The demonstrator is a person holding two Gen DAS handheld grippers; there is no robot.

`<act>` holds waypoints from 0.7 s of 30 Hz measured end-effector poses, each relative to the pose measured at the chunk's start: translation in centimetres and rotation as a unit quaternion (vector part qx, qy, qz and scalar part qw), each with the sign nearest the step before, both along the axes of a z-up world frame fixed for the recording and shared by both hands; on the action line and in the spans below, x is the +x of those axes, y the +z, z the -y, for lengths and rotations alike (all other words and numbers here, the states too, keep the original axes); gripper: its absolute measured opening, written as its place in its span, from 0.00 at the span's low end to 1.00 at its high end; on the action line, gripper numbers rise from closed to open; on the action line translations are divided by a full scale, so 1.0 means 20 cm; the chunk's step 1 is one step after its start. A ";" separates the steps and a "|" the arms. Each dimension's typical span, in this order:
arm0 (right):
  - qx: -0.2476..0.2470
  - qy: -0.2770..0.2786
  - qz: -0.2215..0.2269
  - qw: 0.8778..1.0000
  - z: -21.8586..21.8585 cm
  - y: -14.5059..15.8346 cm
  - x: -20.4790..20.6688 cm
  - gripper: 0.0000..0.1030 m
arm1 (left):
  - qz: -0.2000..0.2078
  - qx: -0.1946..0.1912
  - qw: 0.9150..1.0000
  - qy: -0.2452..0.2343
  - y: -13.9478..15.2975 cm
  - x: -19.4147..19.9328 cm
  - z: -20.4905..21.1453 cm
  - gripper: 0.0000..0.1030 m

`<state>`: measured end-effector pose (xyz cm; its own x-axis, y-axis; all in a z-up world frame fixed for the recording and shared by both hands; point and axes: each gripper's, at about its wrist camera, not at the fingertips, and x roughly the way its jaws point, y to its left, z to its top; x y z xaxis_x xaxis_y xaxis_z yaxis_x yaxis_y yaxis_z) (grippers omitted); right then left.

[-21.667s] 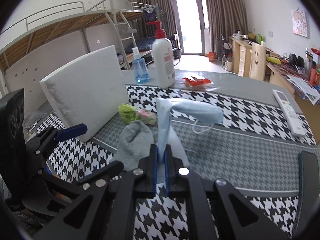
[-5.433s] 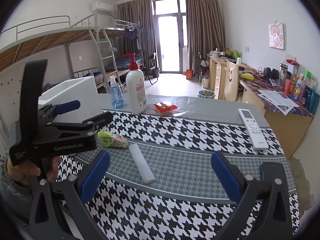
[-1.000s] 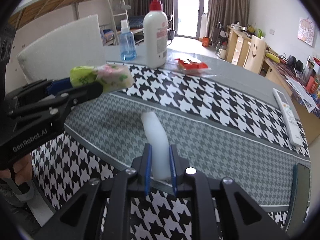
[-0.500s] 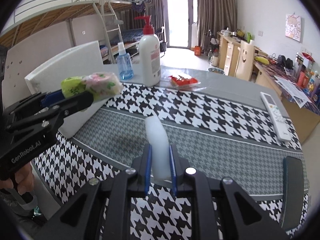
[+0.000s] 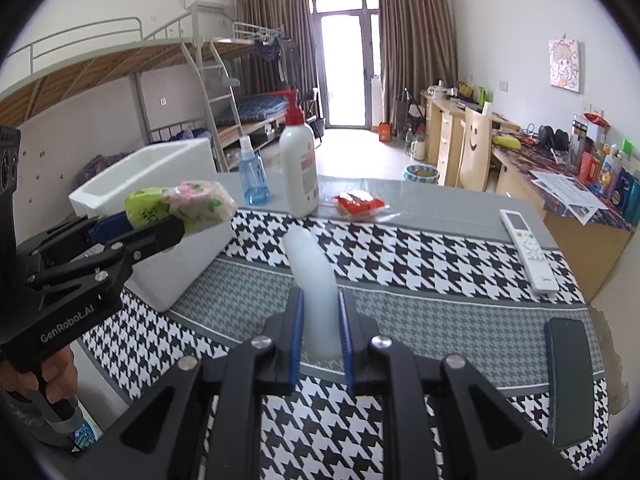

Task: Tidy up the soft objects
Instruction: 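Lift the green packet toward the foam box with the left tool while the right tool carries the tube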

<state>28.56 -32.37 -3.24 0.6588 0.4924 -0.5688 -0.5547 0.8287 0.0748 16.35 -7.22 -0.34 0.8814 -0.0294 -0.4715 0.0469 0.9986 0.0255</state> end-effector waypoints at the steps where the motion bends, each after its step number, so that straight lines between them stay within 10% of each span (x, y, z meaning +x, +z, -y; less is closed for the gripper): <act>1: 0.003 -0.001 0.003 1.000 0.00 0.01 -0.01 0.20 | 0.003 0.003 1.000 -0.002 0.01 -0.01 0.00 0.37; 21: 0.041 -0.016 0.052 0.998 -0.03 0.18 -0.11 0.20 | 0.050 0.004 0.999 0.000 0.17 -0.11 -0.12 0.37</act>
<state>26.43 -31.72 0.40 0.7279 0.5126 -0.4554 -0.5362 0.8395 0.0878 14.18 -4.81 3.11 0.9241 -0.0263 -0.3813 0.0439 0.9983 0.0375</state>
